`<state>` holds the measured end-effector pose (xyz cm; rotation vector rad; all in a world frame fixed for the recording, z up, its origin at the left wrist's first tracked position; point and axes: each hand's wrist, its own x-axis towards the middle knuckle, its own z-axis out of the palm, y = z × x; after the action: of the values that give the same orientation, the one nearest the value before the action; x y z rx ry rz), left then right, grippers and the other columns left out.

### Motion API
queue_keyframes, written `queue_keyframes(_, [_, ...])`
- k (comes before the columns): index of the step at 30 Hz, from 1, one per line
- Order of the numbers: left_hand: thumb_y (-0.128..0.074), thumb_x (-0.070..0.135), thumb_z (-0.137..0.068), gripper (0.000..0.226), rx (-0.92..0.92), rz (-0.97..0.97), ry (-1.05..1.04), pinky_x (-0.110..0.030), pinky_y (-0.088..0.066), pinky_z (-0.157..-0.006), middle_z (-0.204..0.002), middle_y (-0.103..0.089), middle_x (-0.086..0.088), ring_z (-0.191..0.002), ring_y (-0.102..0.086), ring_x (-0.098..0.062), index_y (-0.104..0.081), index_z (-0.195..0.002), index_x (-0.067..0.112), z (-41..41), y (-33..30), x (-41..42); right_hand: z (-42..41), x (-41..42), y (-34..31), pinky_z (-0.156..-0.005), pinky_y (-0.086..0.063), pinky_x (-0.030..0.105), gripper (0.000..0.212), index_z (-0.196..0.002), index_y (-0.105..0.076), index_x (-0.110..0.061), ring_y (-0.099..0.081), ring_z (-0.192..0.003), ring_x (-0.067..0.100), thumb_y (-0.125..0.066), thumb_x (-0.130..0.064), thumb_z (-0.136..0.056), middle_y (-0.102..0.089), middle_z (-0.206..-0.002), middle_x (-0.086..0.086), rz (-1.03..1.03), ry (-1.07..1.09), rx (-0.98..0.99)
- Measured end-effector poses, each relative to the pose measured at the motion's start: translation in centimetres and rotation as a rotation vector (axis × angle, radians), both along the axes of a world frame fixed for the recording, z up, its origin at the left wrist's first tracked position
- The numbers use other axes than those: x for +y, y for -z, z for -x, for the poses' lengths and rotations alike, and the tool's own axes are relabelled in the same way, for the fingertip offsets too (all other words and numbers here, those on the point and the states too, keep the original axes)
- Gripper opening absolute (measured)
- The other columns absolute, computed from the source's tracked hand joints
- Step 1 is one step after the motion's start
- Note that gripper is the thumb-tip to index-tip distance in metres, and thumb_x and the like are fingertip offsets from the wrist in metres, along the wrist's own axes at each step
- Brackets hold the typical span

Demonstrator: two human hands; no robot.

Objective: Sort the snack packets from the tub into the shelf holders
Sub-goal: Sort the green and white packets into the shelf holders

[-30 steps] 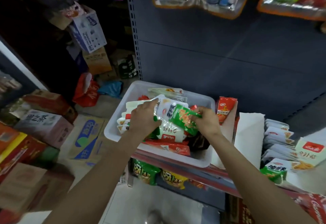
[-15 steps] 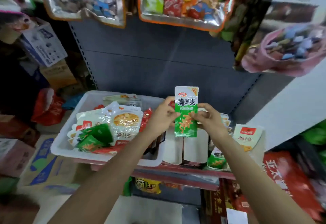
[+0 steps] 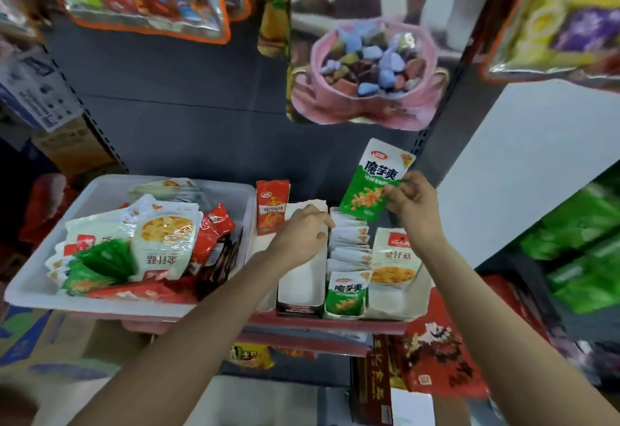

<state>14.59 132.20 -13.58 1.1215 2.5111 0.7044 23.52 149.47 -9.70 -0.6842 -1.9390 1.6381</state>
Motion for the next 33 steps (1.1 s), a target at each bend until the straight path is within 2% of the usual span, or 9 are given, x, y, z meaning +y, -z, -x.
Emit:
queue_keyframes(4, [-0.05,0.008,-0.091,0.023,-0.109,-0.092,-0.018,-0.015,-0.036,-0.081,-0.116,-0.062,-0.002,-0.109,-0.055,-0.014,-0.061,-0.111,0.014,-0.5,0.4,0.0,0.4,1.1,2.0,-0.067,-0.053,0.028,0.013,-0.089,-0.044,0.008,-0.042,-0.073,0.023,-0.056,0.002,-0.089,-0.038,-0.07,0.014,-0.054,-0.159,-0.111])
queue_keyframes(6, [-0.052,0.01,-0.092,0.019,-0.179,-0.121,-0.043,-0.014,-0.038,-0.081,-0.113,-0.064,-0.001,-0.106,-0.057,-0.011,-0.06,-0.109,0.014,-0.7,0.5,0.0,0.5,1.5,2.4,-0.076,-0.053,0.045,0.012,-0.086,-0.049,0.005,-0.05,-0.067,0.028,-0.06,0.001,-0.086,-0.049,-0.061,0.014,-0.104,-0.248,-0.216])
queue_keyframes(8, [-0.054,0.011,-0.092,0.017,-0.224,-0.146,-0.063,-0.017,-0.041,-0.084,-0.111,-0.064,0.001,-0.104,-0.057,-0.01,-0.058,-0.107,0.018,-0.9,0.7,-0.1,0.6,1.8,2.6,-0.083,-0.052,0.053,0.014,-0.089,-0.056,-0.003,-0.062,-0.074,0.042,-0.067,-0.004,-0.08,-0.066,-0.072,0.016,-0.17,-0.305,-0.315])
queue_keyframes(11, [-0.055,0.014,-0.092,0.015,-0.261,-0.17,-0.102,-0.023,-0.045,-0.088,-0.108,-0.064,0.004,-0.103,-0.058,-0.01,-0.057,-0.103,0.024,-1.2,1.0,-0.2,1.0,2.1,2.3,-0.071,-0.051,0.038,0.014,-0.087,-0.06,-0.009,-0.064,-0.08,0.033,-0.07,-0.008,-0.078,-0.067,-0.081,0.012,-0.347,-0.375,-0.464])
queue_keyframes(16, [-0.056,0.012,-0.091,0.016,-0.332,-0.2,-0.14,-0.028,-0.047,-0.093,-0.104,-0.065,0.003,-0.102,-0.06,-0.013,-0.059,-0.102,0.023,-1.2,0.9,-0.1,1.5,1.3,1.3,-0.072,-0.046,0.016,0.005,-0.09,-0.065,-0.013,-0.063,-0.074,0.011,-0.067,-0.011,-0.085,-0.068,-0.075,-0.001,-0.474,-0.327,-0.249])
queue_keyframes(22, [-0.053,0.011,-0.092,0.019,-0.368,-0.215,-0.155,-0.02,-0.046,-0.089,-0.106,-0.067,0.001,-0.102,-0.061,-0.012,-0.062,-0.104,0.023,-1.3,1.2,-0.4,1.6,0.9,2.5,-0.075,-0.055,0.038,0.02,-0.079,-0.066,-0.021,-0.066,-0.08,0.026,-0.055,-0.006,-0.086,-0.071,-0.084,0.005,-0.812,-0.42,-0.559])
queue_keyframes(25, [-0.053,0.013,-0.093,0.017,-0.358,-0.211,-0.146,-0.019,-0.046,-0.087,-0.107,-0.067,0.001,-0.102,-0.061,-0.011,-0.063,-0.102,0.022,-1.6,1.0,-0.5,1.4,0.3,2.6,-0.077,-0.054,0.038,0.019,-0.083,-0.07,-0.012,-0.064,-0.085,0.027,-0.054,-0.003,-0.085,-0.068,-0.093,0.009,-0.838,-0.398,-0.612])
queue_keyframes(28, [-0.053,0.011,-0.092,0.017,-0.296,-0.271,-0.22,-0.014,-0.044,-0.082,-0.105,-0.066,0.001,-0.099,-0.059,-0.011,-0.064,-0.104,0.015,-1.8,0.0,-1.1,1.0,-1.3,2.3,-0.08,-0.048,0.033,0.015,-0.097,-0.07,-0.012,-0.056,-0.094,0.023,-0.058,-0.011,-0.088,-0.061,-0.101,0.008,-0.843,-0.331,-0.467])
queue_keyframes(33, [-0.056,0.011,-0.091,0.017,-0.072,-0.39,-0.417,-0.009,-0.045,-0.077,-0.098,-0.065,0.004,-0.091,-0.06,-0.008,-0.064,-0.106,0.012,-1.6,-2.0,-5.7,1.8,-6.6,1.6,-0.073,-0.042,0.011,0.017,-0.103,-0.069,-0.013,-0.058,-0.084,0.011,-0.058,-0.011,-0.09,-0.065,-0.099,0.001,-0.537,-0.383,-0.292])
